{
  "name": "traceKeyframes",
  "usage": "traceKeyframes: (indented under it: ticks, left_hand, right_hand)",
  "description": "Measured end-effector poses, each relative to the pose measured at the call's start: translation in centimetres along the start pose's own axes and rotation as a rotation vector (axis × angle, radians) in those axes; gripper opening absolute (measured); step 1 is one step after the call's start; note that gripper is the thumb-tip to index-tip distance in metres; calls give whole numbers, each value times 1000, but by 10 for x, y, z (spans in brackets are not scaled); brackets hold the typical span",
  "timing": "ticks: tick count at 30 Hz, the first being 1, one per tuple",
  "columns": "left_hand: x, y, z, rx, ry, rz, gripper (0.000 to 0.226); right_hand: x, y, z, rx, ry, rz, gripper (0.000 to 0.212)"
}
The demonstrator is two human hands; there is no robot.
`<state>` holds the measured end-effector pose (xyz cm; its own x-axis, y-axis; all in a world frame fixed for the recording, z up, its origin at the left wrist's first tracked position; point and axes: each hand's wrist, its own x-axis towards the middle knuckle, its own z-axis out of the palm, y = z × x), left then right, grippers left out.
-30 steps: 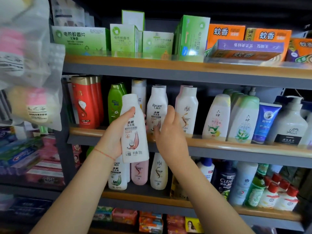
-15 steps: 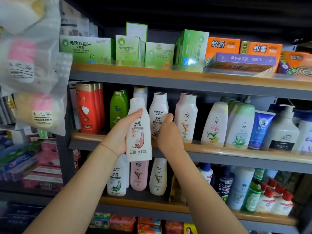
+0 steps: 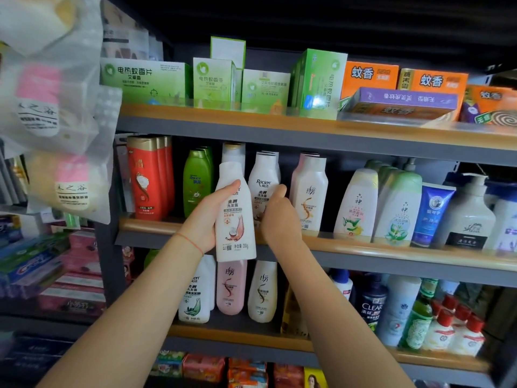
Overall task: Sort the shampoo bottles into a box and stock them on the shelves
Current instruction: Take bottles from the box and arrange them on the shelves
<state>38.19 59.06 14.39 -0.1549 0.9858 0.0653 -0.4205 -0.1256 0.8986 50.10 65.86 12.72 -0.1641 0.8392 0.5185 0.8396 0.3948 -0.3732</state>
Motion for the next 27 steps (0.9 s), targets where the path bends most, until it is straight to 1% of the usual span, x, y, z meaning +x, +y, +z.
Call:
traceKeyframes:
  ticks: [7,12,14,15,16,17,18,19,20,21,23,26,27]
  left_hand:
    - [3,-1,4,-11,7,17,22]
    - [4,-3,-1,-13,32,25,23]
    - [4,-4,-9,-33,31,58,31]
    - [3,-3,-12,-34,15,75,40]
    - [1,-2,-13,-26,-9,99,50]
    - [0,0,-12,-4,-33,130,56]
    - [-2,2,-9,29,-59,164,59]
    - [-4,5,-4,64,-91,199,60]
    - [-5,9,1,98,-118,234,57]
    - [-6,11,6,134,-144,265,54]
    - [-6,16,13,237,-166,338,54]
    - [-5,21,12,368,-167,448,38]
    - [-5,20,10,410,-167,474,37]
  right_hand:
    - [7,2,5,-11,5,-2,51]
    - [-4,5,-3,3,20,-27,51]
    - [-14,8,-17,122,103,-90,42]
    - [-20,10,-23,229,155,-143,32]
    - [-26,10,-31,385,155,-190,22]
    - [-30,10,-40,559,73,-219,17]
    - [-33,8,-47,707,-87,-236,17]
    - [-35,7,-52,791,-245,-255,16]
    - [-33,7,-54,798,-323,-284,17]
    - [-31,8,-54,784,-318,-306,19]
    - [-24,10,-54,774,-216,-315,24]
    - [-15,15,-51,826,-117,-287,31]
    - [-13,17,-50,850,-101,-267,31]
